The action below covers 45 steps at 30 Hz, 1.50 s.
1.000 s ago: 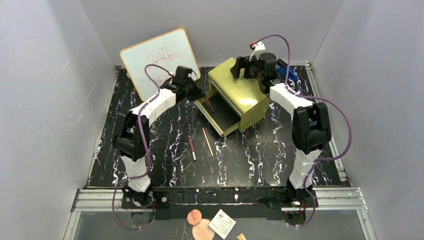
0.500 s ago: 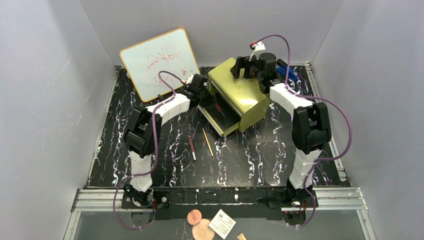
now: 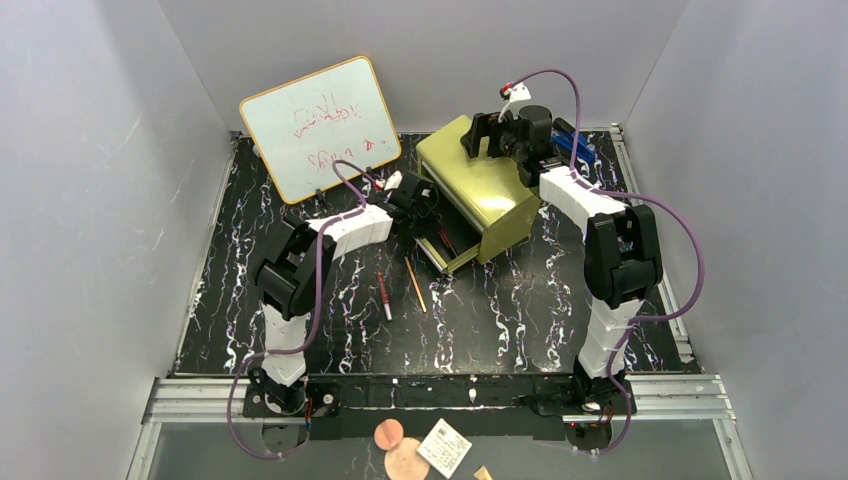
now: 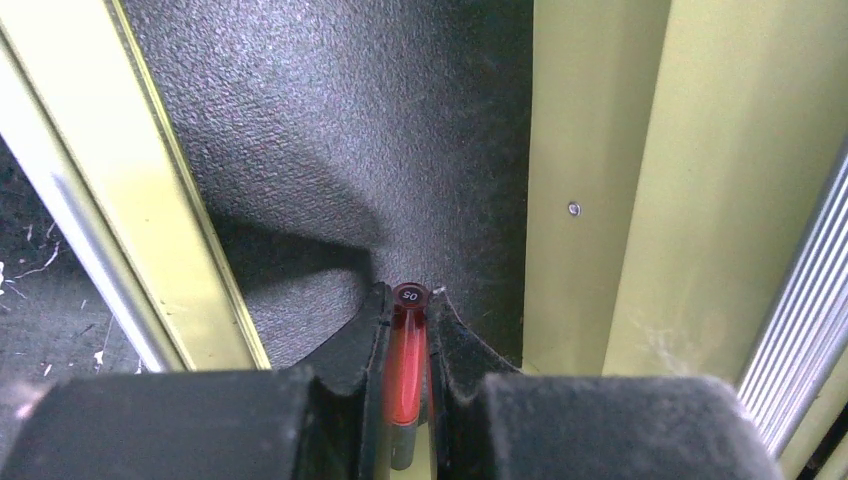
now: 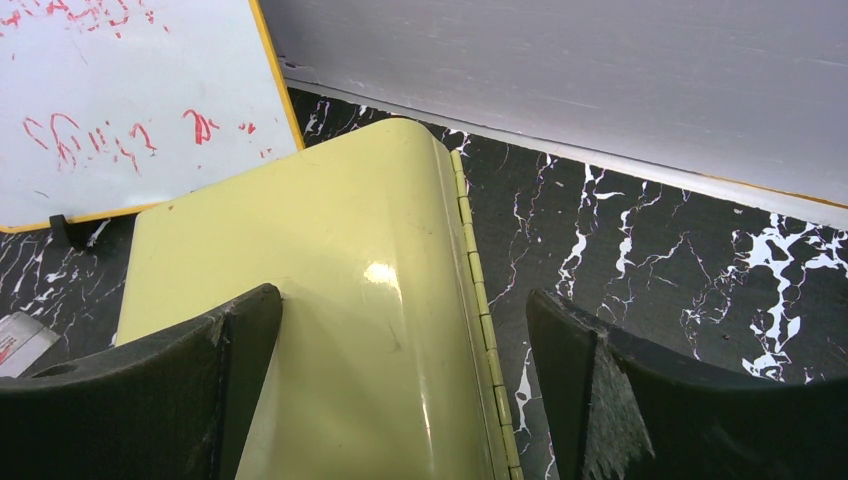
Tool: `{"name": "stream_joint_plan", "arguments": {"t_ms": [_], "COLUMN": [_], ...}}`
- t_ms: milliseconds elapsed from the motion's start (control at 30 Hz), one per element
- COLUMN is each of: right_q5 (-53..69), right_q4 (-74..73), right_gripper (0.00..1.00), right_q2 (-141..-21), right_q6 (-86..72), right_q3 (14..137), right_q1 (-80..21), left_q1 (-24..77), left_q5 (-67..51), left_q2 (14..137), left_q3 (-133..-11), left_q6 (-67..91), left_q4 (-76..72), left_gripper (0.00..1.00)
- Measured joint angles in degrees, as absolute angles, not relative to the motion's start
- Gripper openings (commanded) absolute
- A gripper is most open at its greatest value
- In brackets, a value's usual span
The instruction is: Organize the makeup
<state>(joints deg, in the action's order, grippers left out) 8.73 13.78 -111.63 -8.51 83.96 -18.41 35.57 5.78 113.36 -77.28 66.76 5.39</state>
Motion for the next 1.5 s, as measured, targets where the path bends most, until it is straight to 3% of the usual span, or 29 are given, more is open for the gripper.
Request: {"name": "stream_joint_plan", "arguments": {"t_ms": [167, 467, 867, 1200, 1300, 1500], "right_q5": [8.7, 8.8, 8.8, 8.8, 8.7, 8.8], "right_q4": [13.8, 13.8, 14.0, 14.8, 15.1, 15.1], "right_gripper": [0.99, 0.99, 0.99, 0.99, 0.99, 0.99], "right_q2": [-111.6, -111.6, -111.6, -111.4, -111.3, -111.3], "right_q6": [-8.5, -8.5, -8.4, -8.0, -7.8, -7.7], "right_q3": [84.0, 83.9, 83.8, 83.3, 83.1, 83.1], "right_q1": [-18.4, -18.4, -18.4, -18.4, -18.5, -18.5], "left_q1": [35.8, 35.8, 35.8, 35.8, 35.8, 35.8], "left_q5": [5.5, 5.3, 9.3, 14.7, 15.6, 16.7], "left_q2": [113.1, 113.1, 111.1, 96.3, 90.3, 75.7], "left_q3": [-76.7, -78.7, -82.5, -85.6, -81.3, -61.0], "left_q6": [67.0, 64.5, 59.3, 51.6, 49.8, 50.2], "left_q4": [4.7, 6.9, 14.3, 25.2, 28.1, 35.2], "left_gripper": [0.15, 0.27, 0.27, 0.26, 0.26, 0.26]}}
